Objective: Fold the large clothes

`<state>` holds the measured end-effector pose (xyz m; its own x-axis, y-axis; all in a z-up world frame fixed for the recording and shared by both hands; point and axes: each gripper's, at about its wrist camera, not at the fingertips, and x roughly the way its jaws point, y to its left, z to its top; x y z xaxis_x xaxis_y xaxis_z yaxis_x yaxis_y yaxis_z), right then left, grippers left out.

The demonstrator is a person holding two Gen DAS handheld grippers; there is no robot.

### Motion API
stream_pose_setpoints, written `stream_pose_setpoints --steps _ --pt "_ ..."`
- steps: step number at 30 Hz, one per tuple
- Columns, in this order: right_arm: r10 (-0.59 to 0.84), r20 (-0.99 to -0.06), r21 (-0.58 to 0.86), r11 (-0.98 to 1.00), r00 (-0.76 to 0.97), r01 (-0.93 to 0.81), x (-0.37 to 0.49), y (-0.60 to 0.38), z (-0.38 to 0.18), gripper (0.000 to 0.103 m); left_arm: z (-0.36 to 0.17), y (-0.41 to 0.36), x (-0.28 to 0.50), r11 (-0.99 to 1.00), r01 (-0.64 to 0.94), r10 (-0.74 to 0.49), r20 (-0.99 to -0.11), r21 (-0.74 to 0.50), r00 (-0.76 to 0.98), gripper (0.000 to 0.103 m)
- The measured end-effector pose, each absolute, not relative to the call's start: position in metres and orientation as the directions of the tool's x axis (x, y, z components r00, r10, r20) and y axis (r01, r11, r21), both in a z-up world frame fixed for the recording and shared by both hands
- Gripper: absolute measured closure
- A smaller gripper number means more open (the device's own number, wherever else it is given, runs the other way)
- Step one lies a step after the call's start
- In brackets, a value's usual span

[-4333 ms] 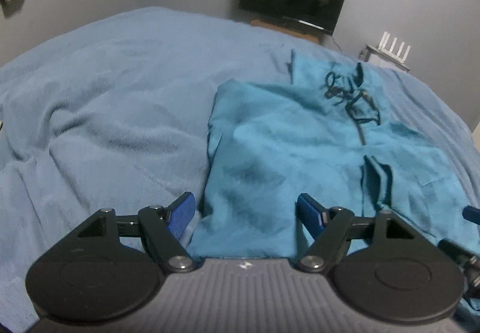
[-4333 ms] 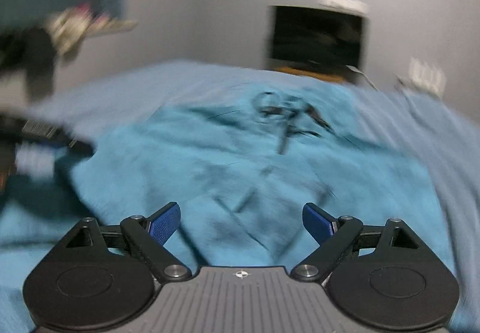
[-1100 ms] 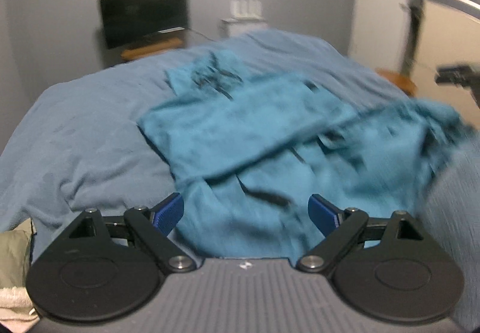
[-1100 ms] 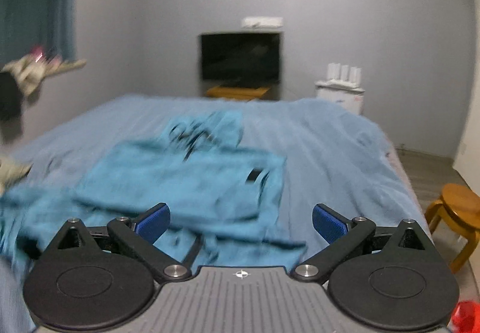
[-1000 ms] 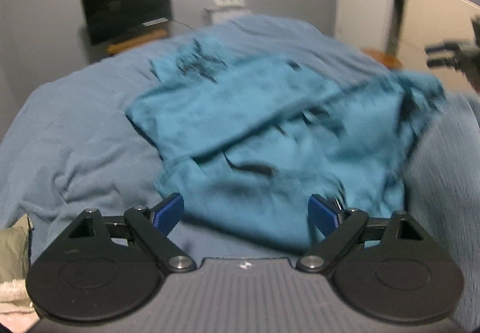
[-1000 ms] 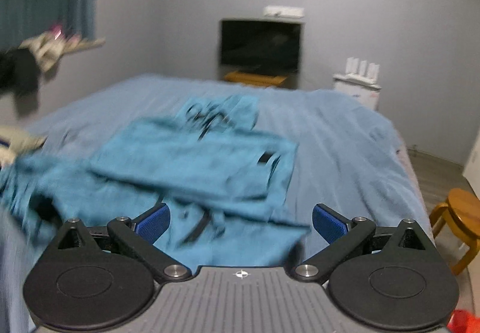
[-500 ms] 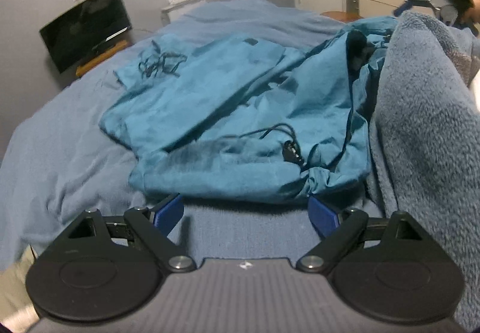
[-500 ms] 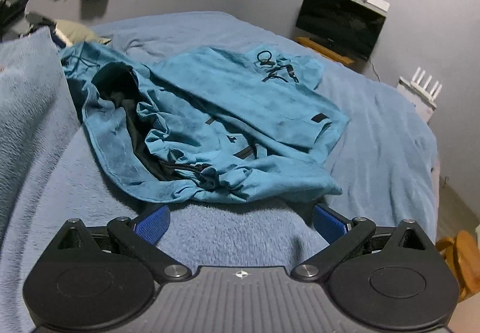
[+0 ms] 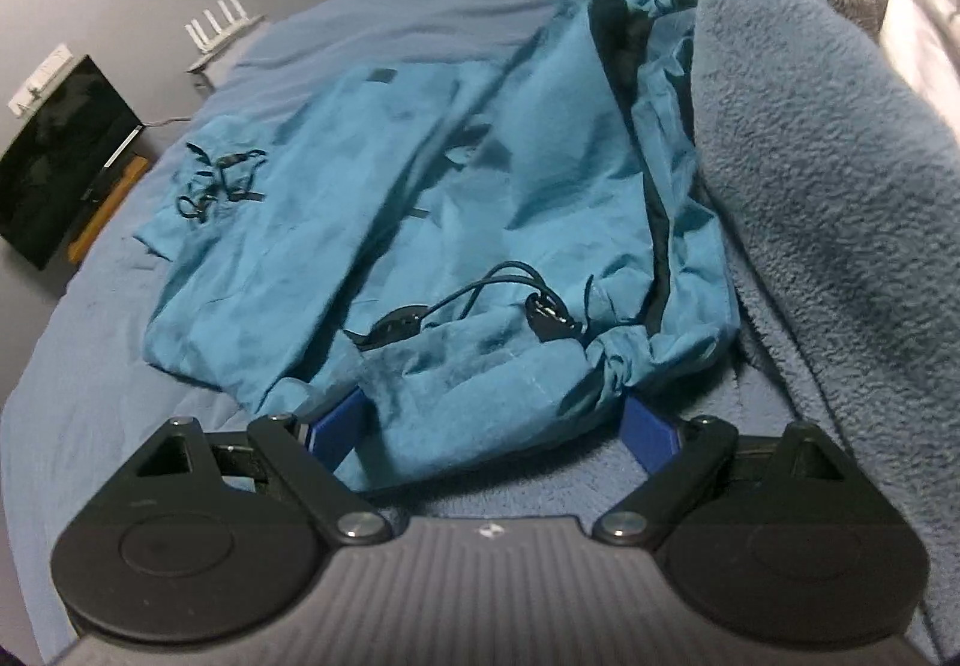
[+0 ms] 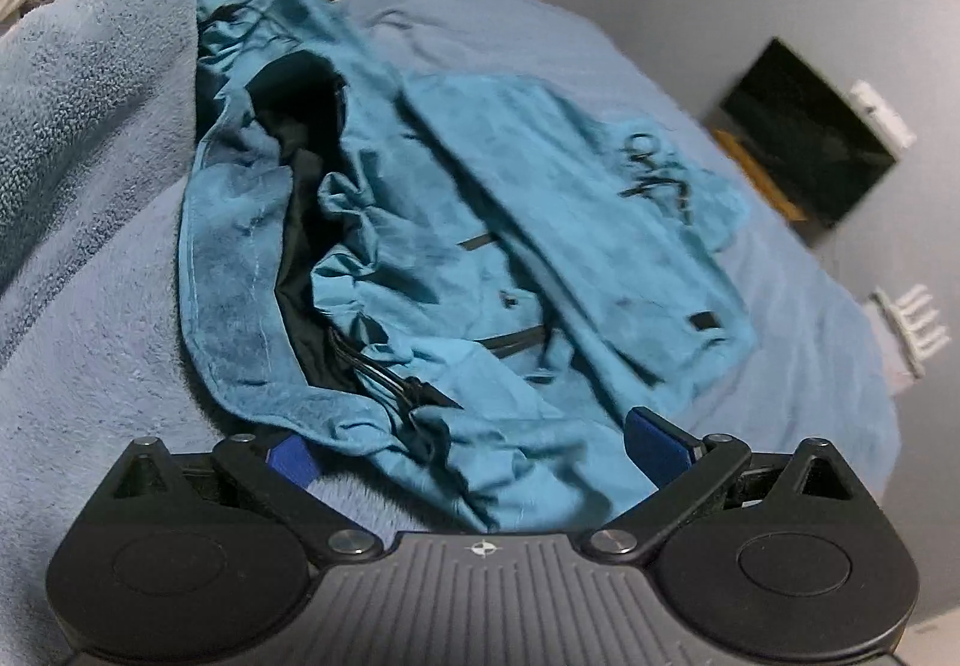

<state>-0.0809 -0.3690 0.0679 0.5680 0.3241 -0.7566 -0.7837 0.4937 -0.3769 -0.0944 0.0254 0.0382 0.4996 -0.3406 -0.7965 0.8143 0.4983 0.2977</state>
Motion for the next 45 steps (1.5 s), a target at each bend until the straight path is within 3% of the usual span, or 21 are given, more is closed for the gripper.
stream_pose_setpoints --steps 3,4,5,8,13,20,29,31,34,35,36,38,45 --pt "0.369 -0.795 -0.271 0.495 0.482 -0.826 -0.064 -0.371 0.068 0.021 0.034 0.031 -0.082 0.516 0.82 -0.373 -0.796 0.249 0.477 0.013" --pt "0.392 -0.798 -0.223 0.514 0.458 -0.828 -0.058 -0.375 0.07 0.025 0.034 0.035 -0.077 0.536 0.815 -0.388 -0.792 0.222 0.471 0.026" --pt "0.408 -0.797 -0.189 0.531 0.445 -0.826 -0.053 -0.378 0.071 0.036 0.034 0.041 -0.07 0.563 0.806 -0.408 -0.787 0.181 0.462 0.047" --pt "0.493 -0.764 -0.053 0.593 0.415 -0.803 -0.036 -0.395 0.077 0.047 0.037 0.064 -0.049 0.648 0.761 -0.488 -0.753 0.025 0.44 0.068" --pt "0.598 -0.644 0.109 0.689 0.477 -0.716 -0.009 -0.427 0.088 0.055 0.044 0.085 -0.022 0.738 0.669 -0.553 -0.643 -0.085 0.529 0.075" --pt "0.61 -0.481 0.265 0.786 0.63 -0.559 0.051 -0.453 0.096 0.057 0.051 0.099 0.045 0.808 0.557 -0.559 -0.556 -0.195 0.616 0.078" --pt "0.487 -0.419 0.384 0.86 0.767 -0.336 0.169 -0.453 0.079 0.063 0.045 0.13 0.16 0.879 0.369 -0.474 -0.478 -0.3 0.74 0.083" --pt "0.446 -0.426 0.404 0.872 0.787 -0.276 0.197 -0.454 0.067 0.061 0.035 0.137 0.186 0.901 0.298 -0.423 -0.486 -0.316 0.765 0.083" --pt "0.43 -0.469 0.45 0.868 0.771 -0.21 0.237 -0.453 0.038 0.045 0.009 0.145 0.221 0.917 0.192 -0.366 -0.543 -0.351 0.756 0.082" --pt "0.404 -0.504 0.453 0.876 0.763 -0.165 0.25 -0.454 0.025 0.033 -0.002 0.149 0.232 0.917 0.155 -0.356 -0.576 -0.368 0.736 0.073" --pt "0.376 -0.537 0.452 0.884 0.755 -0.119 0.259 -0.455 0.011 0.027 -0.014 0.152 0.24 0.915 0.122 -0.349 -0.606 -0.384 0.714 0.065" --pt "0.345 -0.589 0.45 0.891 0.73 -0.058 0.274 -0.458 -0.01 0.028 -0.033 0.156 0.251 0.921 0.07 -0.328 -0.665 -0.384 0.671 0.032" --pt "0.293 -0.659 0.396 0.918 0.693 -0.012 0.285 -0.457 -0.049 0.016 -0.064 0.17 0.248 0.9 0.05 -0.366 -0.688 -0.434 0.627 0.029"
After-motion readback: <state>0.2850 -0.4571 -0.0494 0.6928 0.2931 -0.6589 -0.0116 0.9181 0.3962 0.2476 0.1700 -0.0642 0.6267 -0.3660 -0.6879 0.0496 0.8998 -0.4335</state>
